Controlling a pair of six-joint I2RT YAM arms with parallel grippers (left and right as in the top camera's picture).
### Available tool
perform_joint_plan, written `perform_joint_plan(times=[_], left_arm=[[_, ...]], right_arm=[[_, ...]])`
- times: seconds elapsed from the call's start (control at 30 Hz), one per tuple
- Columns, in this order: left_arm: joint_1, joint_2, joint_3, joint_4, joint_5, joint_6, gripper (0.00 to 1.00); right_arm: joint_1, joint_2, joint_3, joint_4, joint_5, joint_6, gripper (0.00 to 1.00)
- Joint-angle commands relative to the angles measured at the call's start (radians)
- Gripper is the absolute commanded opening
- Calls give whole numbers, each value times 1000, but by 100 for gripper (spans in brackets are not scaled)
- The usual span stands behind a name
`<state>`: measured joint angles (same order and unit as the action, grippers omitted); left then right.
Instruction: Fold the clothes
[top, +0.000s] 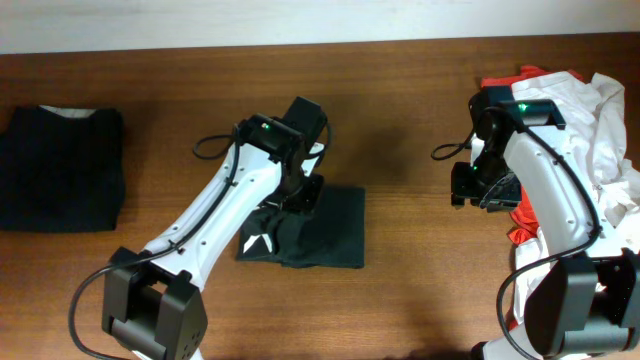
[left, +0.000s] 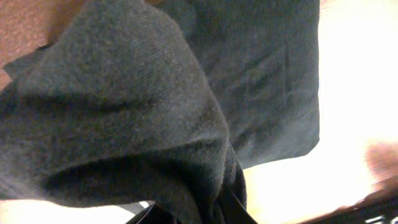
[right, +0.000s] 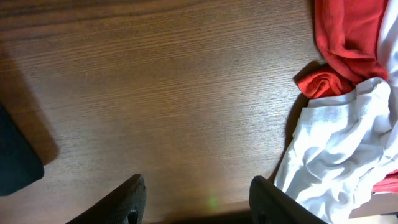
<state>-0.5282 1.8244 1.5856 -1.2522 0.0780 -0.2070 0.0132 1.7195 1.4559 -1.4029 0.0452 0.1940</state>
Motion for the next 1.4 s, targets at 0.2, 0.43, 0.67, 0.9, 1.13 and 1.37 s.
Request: perform_joint_plan(times=[0.2,0.43,0.67,0.9,1.13,1.37], left_arm=[[-2,16,11,19,98,-78,14],[-2,16,-14,31,99,-81,15],[-53,17,-34,166,289,-68,51],[50,-2,18,224,320,22,54],[308,-16,16,171,193,22,55],[352,54,13,193,161,124,55]], right_arm=[[-8,-2,7,-3,16,-6,57],[-8,-2,6,-4,16,-6,57],[-8,-2,6,-3,16,-6,57],[-7,-2,6,-3,-28,-60,59],[14,-2,6,50,-531,-333,59],[182,49,3,90,-601,-339,58]])
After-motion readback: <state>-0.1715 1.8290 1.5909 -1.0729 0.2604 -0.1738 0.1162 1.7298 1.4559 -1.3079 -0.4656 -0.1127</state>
